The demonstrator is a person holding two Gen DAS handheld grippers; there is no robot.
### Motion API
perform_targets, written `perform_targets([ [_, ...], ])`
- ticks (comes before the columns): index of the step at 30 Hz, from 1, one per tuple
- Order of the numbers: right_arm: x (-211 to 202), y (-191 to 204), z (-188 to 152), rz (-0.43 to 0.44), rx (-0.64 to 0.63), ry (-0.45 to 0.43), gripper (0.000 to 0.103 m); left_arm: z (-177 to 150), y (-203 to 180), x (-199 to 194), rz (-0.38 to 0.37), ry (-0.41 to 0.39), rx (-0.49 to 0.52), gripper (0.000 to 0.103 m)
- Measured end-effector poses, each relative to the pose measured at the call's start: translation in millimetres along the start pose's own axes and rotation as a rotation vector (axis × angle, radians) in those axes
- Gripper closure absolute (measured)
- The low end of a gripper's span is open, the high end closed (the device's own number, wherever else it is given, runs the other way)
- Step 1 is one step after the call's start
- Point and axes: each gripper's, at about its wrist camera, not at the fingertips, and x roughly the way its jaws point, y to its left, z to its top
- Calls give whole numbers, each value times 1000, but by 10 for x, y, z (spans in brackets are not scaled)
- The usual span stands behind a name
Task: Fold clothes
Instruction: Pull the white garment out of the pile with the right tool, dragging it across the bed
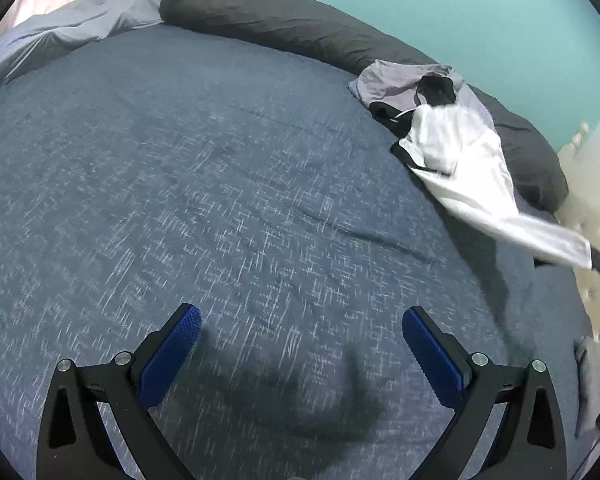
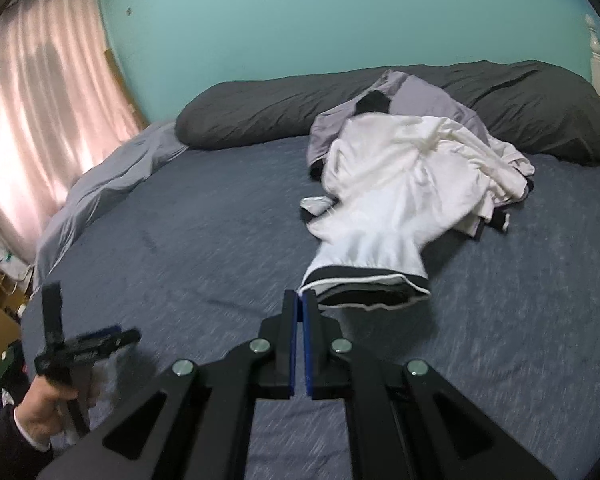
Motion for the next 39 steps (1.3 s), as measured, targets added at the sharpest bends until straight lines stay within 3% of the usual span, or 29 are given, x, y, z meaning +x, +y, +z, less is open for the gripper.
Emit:
perform_targets([
  [8, -342, 355, -306, 52, 18, 13, 101, -94, -102, -333, -14, 9, 2, 0],
  [26, -1147, 977, -617, 77, -7, -7, 101, -150, -424, -1321, -61, -42, 72, 0],
  [39, -1498, 1361, -984, 117, -25, 12, 101, -383, -504, -1715, -83, -34, 98, 0],
])
